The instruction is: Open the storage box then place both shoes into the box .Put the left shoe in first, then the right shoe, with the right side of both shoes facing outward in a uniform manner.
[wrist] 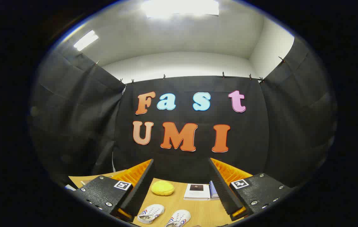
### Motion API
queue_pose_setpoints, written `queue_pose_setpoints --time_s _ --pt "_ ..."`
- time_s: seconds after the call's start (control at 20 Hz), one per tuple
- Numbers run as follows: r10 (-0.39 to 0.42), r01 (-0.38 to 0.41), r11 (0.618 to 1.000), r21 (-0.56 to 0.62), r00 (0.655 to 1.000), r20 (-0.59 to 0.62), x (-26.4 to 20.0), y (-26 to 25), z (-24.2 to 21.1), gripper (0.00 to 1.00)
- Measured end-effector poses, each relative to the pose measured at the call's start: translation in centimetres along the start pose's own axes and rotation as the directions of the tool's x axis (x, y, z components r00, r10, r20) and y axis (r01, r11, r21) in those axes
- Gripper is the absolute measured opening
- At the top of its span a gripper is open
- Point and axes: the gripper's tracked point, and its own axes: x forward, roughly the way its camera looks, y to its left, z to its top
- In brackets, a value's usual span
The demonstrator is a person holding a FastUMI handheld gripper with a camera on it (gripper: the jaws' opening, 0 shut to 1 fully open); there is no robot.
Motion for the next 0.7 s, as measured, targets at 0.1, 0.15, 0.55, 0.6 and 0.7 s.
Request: queue_pose_setpoints --time_s 0.1,0.15,0.55,0.6,0.7 --pt "0.000 0.000 1.000 -0.003 1.000 -0.012 0.17 -0.10 -0.37 0.99" --pt "-0.003 0.003 1.000 -0.008 1.000 -0.014 0.25 -0.19 -0.49 0.99" --pt "0.009 -0.009 1.000 -0.021 1.000 -0.025 0.50 0.48 -0.75 0.99" --pt "0.006 -0.006 1.000 -0.019 1.000 -0.024 0.45 0.27 -0.64 0.99" --pt "0.003 -0.003 1.000 -0.009 1.000 -0.020 0.44 0.04 -0.51 0.99"
